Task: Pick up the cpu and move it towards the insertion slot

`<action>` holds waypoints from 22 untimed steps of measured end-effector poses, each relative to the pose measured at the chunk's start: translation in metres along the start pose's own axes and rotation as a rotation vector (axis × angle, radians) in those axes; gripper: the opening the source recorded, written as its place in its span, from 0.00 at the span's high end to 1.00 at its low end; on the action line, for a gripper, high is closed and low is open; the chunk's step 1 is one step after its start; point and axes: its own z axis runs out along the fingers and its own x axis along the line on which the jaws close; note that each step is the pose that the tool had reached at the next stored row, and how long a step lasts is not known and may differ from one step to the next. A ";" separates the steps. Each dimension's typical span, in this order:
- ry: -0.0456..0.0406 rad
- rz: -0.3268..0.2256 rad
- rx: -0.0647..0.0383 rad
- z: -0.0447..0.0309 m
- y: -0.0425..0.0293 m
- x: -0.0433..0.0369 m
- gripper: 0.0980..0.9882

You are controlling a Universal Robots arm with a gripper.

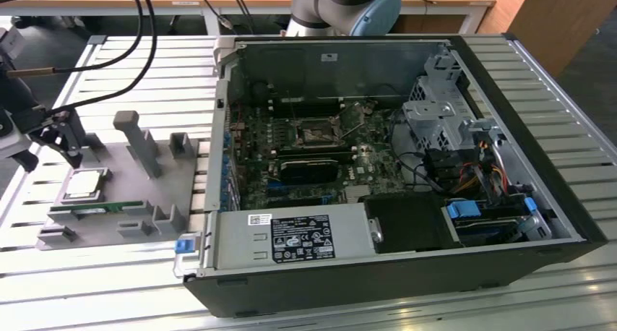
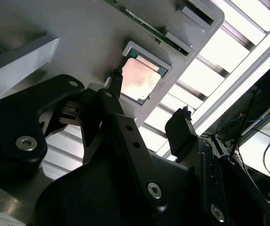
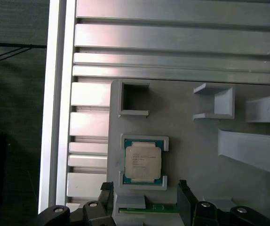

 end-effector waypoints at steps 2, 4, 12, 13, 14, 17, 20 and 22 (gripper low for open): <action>0.0000 0.000 0.000 0.0007 -0.0002 0.0000 0.38; 0.0001 0.000 0.000 0.0014 -0.0004 0.0000 0.38; 0.0000 0.000 0.000 0.0042 -0.0011 0.0000 0.38; 0.0001 0.000 0.000 0.0045 -0.0013 0.0000 0.38; 0.0000 0.000 0.000 0.0049 -0.0014 0.0000 0.38; 0.0000 0.000 0.000 0.0059 -0.0016 0.0000 0.38; 0.0001 0.000 0.000 0.0070 -0.0020 0.0000 0.38; 0.0000 0.000 0.000 0.0077 -0.0023 0.0000 0.38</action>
